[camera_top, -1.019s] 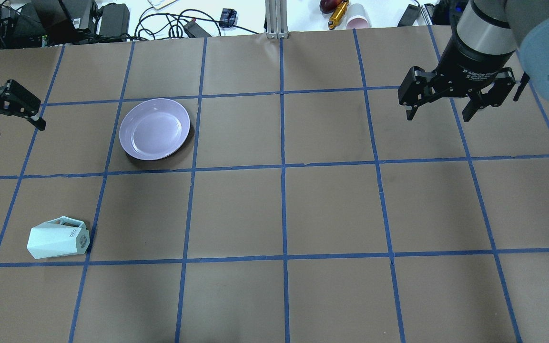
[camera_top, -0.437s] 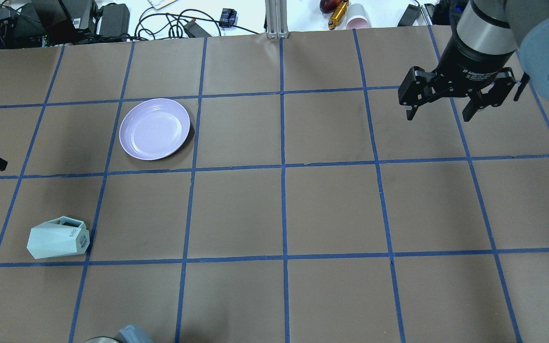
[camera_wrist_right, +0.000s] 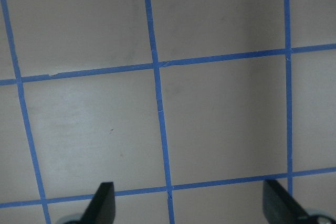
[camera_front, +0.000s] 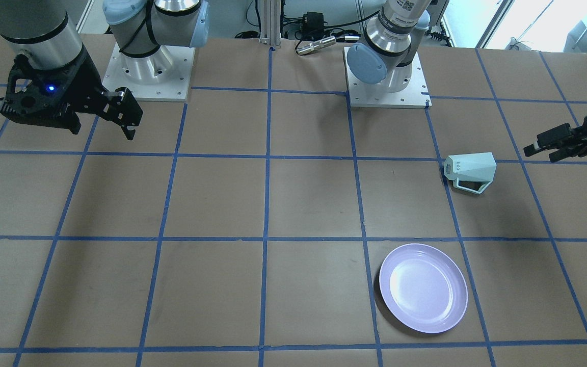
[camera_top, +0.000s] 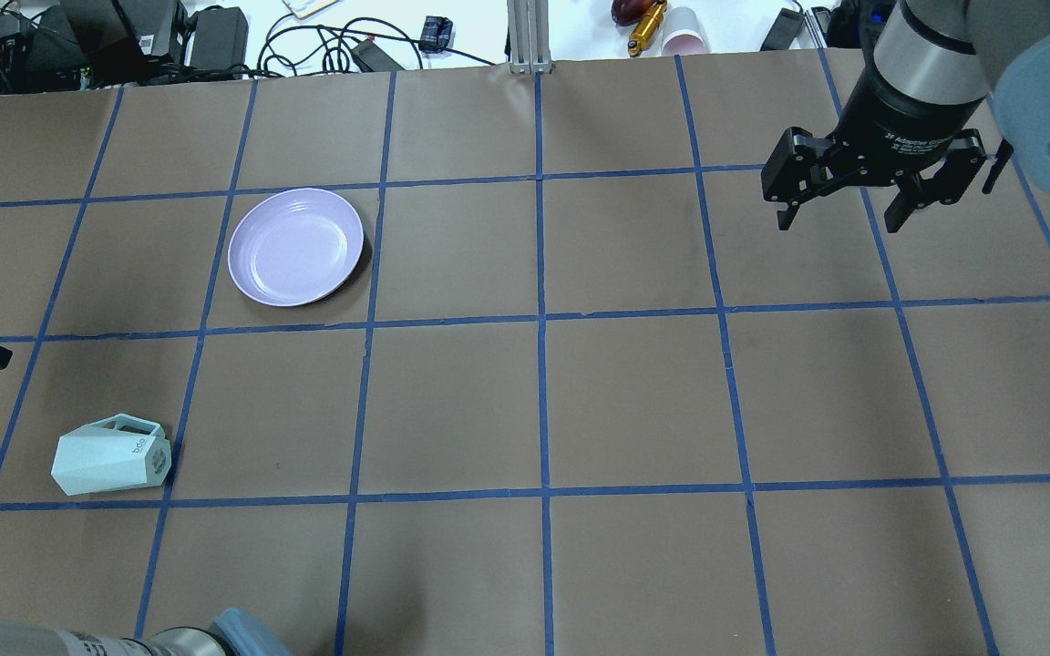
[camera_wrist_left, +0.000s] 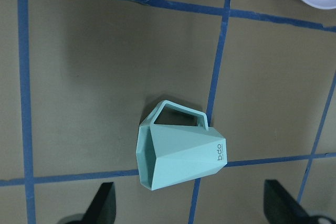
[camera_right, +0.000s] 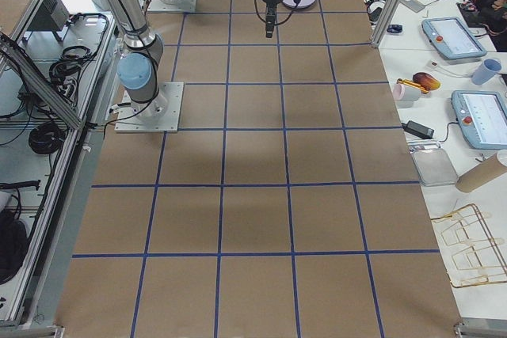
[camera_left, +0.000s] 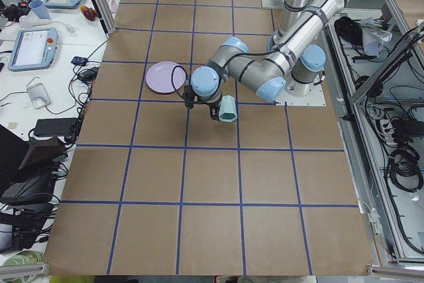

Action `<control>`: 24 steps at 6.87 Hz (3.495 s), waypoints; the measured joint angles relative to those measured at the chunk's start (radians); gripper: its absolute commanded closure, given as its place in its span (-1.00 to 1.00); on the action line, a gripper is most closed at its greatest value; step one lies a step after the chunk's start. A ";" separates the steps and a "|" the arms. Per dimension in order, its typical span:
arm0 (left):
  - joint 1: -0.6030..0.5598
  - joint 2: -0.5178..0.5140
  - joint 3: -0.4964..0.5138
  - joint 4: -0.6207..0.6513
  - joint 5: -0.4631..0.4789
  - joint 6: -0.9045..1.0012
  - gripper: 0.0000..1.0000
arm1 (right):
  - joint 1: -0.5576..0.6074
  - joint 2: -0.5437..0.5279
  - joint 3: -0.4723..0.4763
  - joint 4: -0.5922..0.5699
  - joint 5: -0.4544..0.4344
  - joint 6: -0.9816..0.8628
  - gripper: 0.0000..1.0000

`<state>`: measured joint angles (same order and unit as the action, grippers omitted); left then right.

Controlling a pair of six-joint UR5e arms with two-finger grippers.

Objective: Flip cup and place on plate
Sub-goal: 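Lower the left gripper onto the mug's open end and close, then lift the mug with the left gripper, tilting it upright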

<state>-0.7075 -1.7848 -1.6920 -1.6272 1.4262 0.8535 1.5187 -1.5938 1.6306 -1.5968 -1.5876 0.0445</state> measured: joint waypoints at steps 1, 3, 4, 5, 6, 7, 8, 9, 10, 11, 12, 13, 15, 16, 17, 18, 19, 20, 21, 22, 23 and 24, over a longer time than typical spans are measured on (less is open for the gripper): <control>0.022 -0.030 -0.015 -0.002 -0.009 0.051 -1.00 | 0.000 0.000 0.000 0.000 0.000 0.000 -1.00; 0.069 -0.069 -0.086 -0.002 -0.047 0.122 -1.00 | 0.000 0.000 0.000 0.000 0.000 0.000 -1.00; 0.082 -0.079 -0.117 -0.002 -0.055 0.137 -1.00 | 0.000 0.000 0.000 0.000 0.000 0.000 -1.00; 0.087 -0.087 -0.134 -0.002 -0.063 0.144 -1.00 | 0.000 0.000 0.000 0.000 0.000 0.000 -1.00; 0.089 -0.098 -0.145 -0.003 -0.077 0.149 -1.00 | 0.000 0.000 0.000 0.000 0.000 0.000 -1.00; 0.089 -0.108 -0.157 -0.004 -0.088 0.155 -1.00 | 0.000 0.000 0.000 0.000 0.001 0.000 -1.00; 0.089 -0.116 -0.170 -0.004 -0.096 0.162 -1.00 | 0.000 0.000 0.000 0.000 0.000 0.000 -1.00; 0.089 -0.124 -0.183 -0.004 -0.107 0.168 -1.00 | 0.000 0.000 0.000 0.000 0.000 0.000 -1.00; 0.089 -0.131 -0.194 -0.004 -0.117 0.170 -1.00 | 0.000 0.000 0.000 0.000 0.000 0.000 -1.00; 0.089 -0.134 -0.201 -0.004 -0.129 0.171 -0.94 | 0.000 0.000 0.000 0.000 0.000 0.000 -1.00; 0.089 -0.137 -0.205 -0.013 -0.148 0.171 -0.41 | 0.000 0.000 0.000 0.000 0.000 0.000 -1.00; 0.089 -0.138 -0.206 -0.034 -0.165 0.171 0.91 | 0.000 0.000 0.000 0.000 0.000 0.000 -1.00; 0.088 -0.139 -0.203 -0.062 -0.172 0.166 1.00 | 0.000 0.000 0.000 0.000 0.000 0.000 -1.00; 0.088 -0.138 -0.200 -0.066 -0.172 0.151 1.00 | 0.000 0.000 0.000 0.000 0.000 0.000 -1.00; 0.089 -0.132 -0.195 -0.067 -0.171 0.123 1.00 | 0.000 0.000 0.000 0.000 0.000 0.000 -1.00; 0.089 -0.121 -0.185 -0.068 -0.171 0.087 1.00 | 0.000 0.000 0.000 0.000 0.000 0.000 -1.00; 0.089 -0.112 -0.167 -0.069 -0.172 0.055 1.00 | 0.000 0.000 0.000 0.000 0.000 0.000 -1.00; 0.088 -0.107 -0.143 -0.074 -0.172 0.028 1.00 | 0.000 0.000 0.000 0.000 0.000 0.000 -1.00; 0.087 -0.102 -0.112 -0.083 -0.171 -0.002 1.00 | 0.000 0.000 0.000 0.000 0.000 0.000 -1.00; 0.082 -0.093 -0.081 -0.089 -0.169 -0.035 1.00 | 0.000 0.000 0.000 0.000 0.000 0.000 -1.00; 0.068 -0.080 -0.041 -0.092 -0.160 -0.075 1.00 | 0.000 0.000 0.000 0.000 0.000 0.000 -1.00; 0.043 -0.068 0.001 -0.094 -0.143 -0.112 1.00 | 0.000 0.000 0.000 0.000 0.001 0.000 -1.00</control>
<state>-0.6646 -1.8531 -1.6906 -1.7209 1.2833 0.7411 1.5187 -1.5938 1.6306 -1.5969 -1.5870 0.0445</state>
